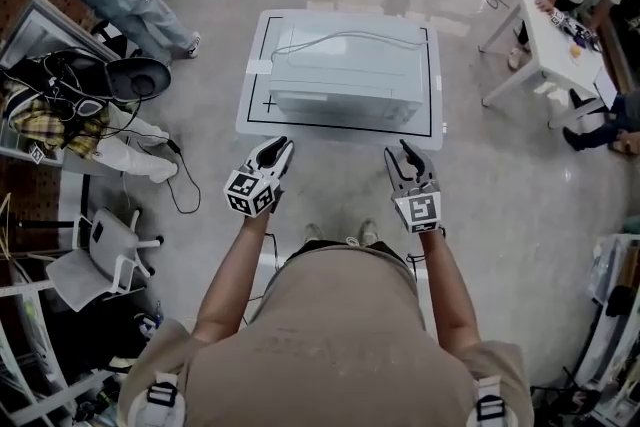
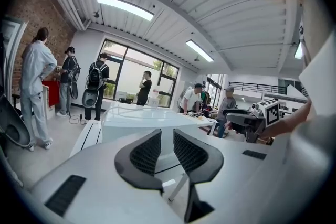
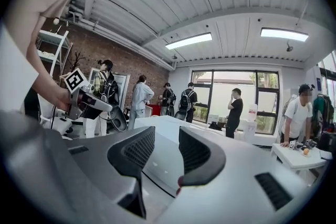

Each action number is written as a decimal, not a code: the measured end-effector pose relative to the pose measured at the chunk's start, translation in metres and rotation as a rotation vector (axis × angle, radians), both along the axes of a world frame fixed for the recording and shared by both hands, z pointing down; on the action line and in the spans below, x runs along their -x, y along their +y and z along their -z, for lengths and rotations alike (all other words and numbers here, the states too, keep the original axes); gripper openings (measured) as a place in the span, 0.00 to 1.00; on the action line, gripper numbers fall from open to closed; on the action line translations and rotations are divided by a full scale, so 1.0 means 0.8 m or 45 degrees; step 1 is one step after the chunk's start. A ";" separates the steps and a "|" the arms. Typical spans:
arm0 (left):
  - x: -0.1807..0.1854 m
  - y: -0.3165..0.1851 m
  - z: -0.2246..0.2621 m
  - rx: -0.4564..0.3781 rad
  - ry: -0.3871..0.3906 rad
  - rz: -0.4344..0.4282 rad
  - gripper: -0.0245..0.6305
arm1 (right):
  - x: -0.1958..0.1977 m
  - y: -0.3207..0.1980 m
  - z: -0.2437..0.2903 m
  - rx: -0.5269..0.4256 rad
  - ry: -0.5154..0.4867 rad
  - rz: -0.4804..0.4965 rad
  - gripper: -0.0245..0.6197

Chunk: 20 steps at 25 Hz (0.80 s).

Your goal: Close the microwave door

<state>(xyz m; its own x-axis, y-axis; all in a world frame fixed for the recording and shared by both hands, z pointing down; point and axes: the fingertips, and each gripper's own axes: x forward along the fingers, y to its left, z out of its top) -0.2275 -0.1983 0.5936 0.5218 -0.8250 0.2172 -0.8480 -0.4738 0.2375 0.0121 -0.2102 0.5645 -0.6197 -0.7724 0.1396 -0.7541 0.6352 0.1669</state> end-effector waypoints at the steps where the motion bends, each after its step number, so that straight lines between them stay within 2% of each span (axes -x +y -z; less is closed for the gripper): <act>1: -0.002 0.001 -0.007 0.015 -0.001 -0.003 0.13 | 0.000 -0.001 -0.007 0.015 -0.002 -0.008 0.25; 9: -0.014 0.005 -0.043 0.087 -0.011 -0.026 0.14 | -0.014 -0.008 -0.045 0.121 -0.038 -0.073 0.25; 14: -0.020 0.006 -0.053 0.112 -0.023 -0.043 0.14 | -0.018 -0.001 -0.068 0.198 0.009 -0.035 0.25; 20: -0.034 0.005 -0.059 0.122 -0.023 -0.081 0.14 | -0.021 0.009 -0.068 0.196 0.041 -0.033 0.25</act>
<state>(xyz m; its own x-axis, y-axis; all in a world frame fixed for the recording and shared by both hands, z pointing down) -0.2006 -0.1946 0.6408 0.5680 -0.7652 0.3030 -0.8213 -0.5029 0.2695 0.0288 -0.2032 0.6187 -0.5931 -0.7558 0.2773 -0.7663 0.6357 0.0937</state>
